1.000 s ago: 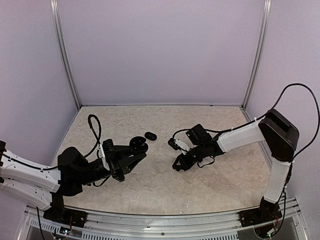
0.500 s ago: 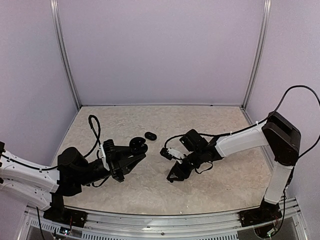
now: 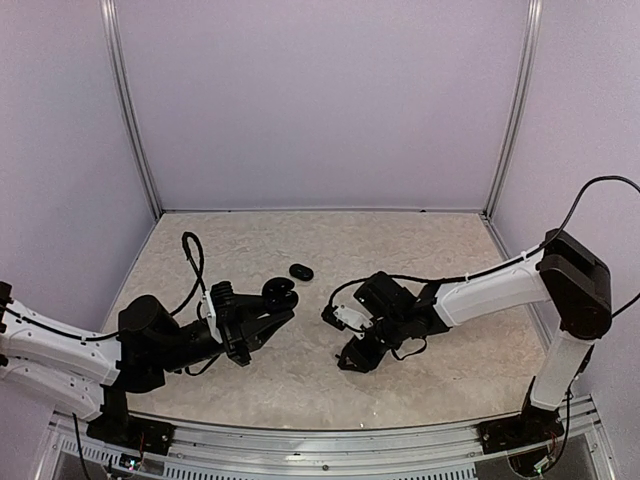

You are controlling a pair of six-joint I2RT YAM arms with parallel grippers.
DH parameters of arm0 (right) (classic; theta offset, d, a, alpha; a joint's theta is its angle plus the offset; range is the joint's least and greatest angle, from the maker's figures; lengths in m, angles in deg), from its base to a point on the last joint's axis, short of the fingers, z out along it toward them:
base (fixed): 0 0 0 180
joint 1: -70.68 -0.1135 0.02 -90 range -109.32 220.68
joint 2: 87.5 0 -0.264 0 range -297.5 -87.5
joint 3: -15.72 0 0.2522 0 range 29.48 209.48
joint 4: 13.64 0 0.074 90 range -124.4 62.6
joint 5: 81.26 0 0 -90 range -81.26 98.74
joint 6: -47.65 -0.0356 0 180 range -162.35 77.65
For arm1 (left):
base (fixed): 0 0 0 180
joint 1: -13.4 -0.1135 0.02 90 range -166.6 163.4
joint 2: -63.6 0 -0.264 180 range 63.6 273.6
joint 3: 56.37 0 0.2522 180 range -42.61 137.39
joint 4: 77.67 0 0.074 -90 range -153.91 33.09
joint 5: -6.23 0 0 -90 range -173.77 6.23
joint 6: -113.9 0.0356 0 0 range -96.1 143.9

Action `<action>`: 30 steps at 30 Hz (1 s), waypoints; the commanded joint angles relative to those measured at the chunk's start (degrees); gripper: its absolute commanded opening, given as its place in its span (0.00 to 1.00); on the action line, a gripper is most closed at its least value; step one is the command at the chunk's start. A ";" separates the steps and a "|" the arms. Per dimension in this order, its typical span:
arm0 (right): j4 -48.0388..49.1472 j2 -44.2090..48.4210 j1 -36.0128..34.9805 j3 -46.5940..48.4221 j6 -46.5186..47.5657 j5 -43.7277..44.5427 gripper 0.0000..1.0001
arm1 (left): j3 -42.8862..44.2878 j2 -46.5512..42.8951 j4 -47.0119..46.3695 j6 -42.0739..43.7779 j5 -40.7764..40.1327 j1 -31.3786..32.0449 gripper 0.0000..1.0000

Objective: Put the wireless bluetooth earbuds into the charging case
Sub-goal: Adjust the left earbud at the center of the board.

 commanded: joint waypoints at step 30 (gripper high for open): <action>-4.61 3.86 4.83 1.06 -2.21 3.65 0.39 | 0.56 0.52 -1.90 0.81 -0.78 0.07 0.11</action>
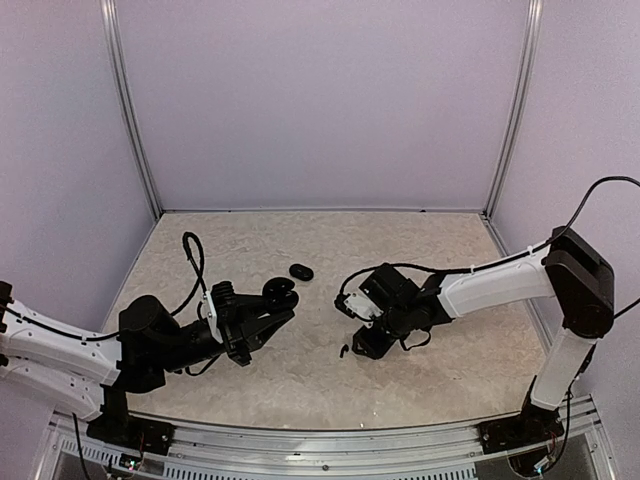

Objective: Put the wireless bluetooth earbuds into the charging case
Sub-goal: Pick up the left earbud from the center of the board.

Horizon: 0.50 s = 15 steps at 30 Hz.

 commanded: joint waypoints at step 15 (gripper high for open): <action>4.64 -2.63 3.06 0.54 -2.61 -13.80 0.40 | 0.15 0.38 -2.10 0.61 -0.32 -0.05 0.11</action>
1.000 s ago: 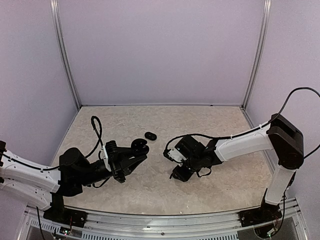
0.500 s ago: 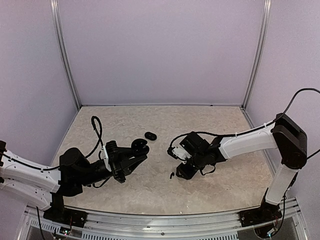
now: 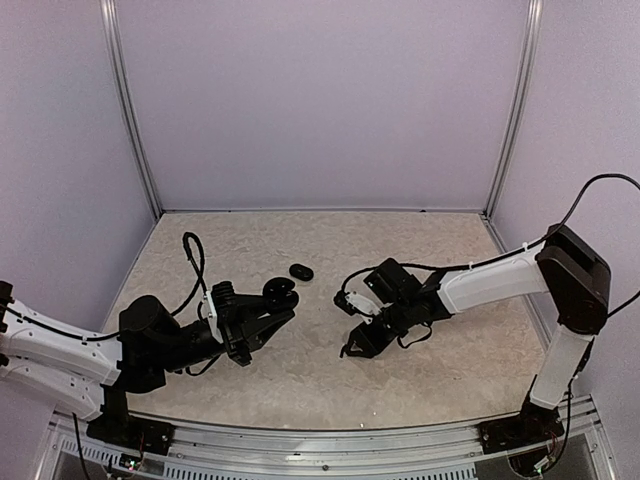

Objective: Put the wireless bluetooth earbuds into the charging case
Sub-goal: Pick up the left earbud from the center of the board.

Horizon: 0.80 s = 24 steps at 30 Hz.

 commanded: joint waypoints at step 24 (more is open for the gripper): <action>2.20 -4.93 1.19 0.57 10.24 -3.95 0.34 | -0.21 1.01 -2.28 0.36 -0.09 -0.64 0.11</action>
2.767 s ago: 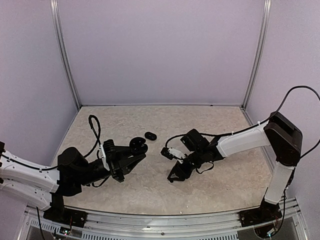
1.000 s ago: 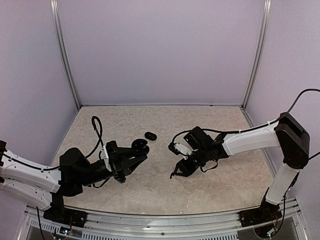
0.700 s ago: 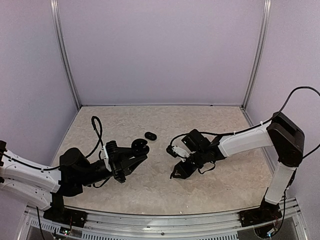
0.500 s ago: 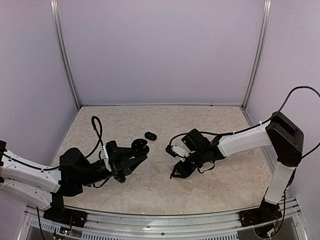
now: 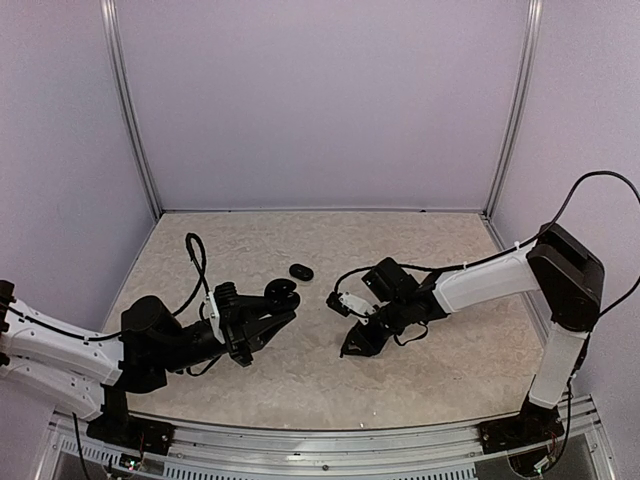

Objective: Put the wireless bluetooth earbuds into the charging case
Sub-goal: Pick up the left earbud from the center of the board.

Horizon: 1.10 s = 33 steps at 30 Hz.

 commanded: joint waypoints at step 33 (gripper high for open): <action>1.36 9.50 -1.43 -3.07 5.12 2.90 0.15 | -0.82 0.03 -2.08 -0.96 0.29 -1.13 0.11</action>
